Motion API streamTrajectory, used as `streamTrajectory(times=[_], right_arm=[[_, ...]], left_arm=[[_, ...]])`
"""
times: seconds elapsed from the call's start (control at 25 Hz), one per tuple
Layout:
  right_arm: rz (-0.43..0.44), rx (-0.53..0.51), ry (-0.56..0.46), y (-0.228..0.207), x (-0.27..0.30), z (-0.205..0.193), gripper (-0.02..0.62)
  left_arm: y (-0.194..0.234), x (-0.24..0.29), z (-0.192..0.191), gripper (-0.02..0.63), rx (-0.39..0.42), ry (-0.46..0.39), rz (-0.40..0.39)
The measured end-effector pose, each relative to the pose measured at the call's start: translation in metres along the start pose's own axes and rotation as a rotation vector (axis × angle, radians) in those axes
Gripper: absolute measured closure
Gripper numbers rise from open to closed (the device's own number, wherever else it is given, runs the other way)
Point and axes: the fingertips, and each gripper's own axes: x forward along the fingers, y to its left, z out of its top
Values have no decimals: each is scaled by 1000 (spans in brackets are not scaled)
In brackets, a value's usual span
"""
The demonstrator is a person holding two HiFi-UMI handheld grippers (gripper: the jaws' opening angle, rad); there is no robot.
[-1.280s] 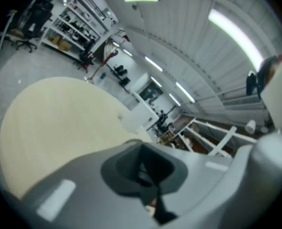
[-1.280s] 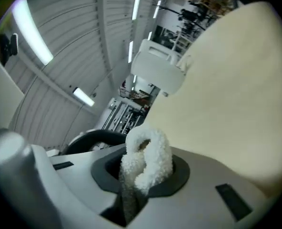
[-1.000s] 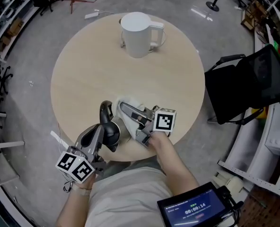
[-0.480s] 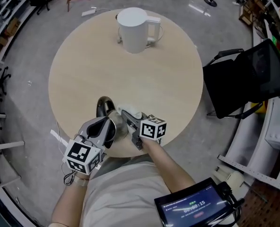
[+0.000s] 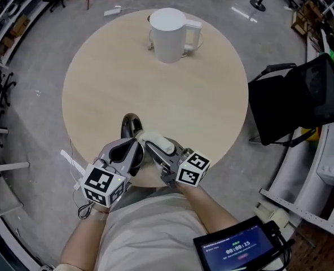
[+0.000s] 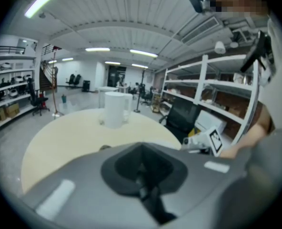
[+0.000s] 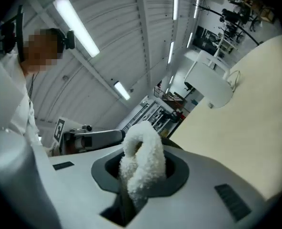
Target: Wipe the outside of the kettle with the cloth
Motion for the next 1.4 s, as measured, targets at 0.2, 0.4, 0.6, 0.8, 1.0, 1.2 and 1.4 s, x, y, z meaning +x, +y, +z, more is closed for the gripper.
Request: streamTrajectory(times=[0.2,0.4,0.6,0.8,1.0,1.2,1.4], right_arm=[[-194,399,-31,-63,-22,-40,520],[-180,295,-92,-49,-27,-41,520],[-19,98,-131,1,-18,-10,520],[-160,399,-112,-51,-22,-33,520],[-237,403,-79,-60,-33,-51,520],[-111,466,177,-3,-50,-68,520],[282,352,797,93,-51,-142,520]], left_arm=[[1,-1,0,612,9,-8,7],[5,-3,0,612,0,-6,21],[3,-2,1,612,2,-15,16],[4,-3,1,612,13,-22,26],[6,-3,1,612,-10,-28,52],[60,-34,12,612,-323,-179,107],[52,17,37,612,152,-26,-74]])
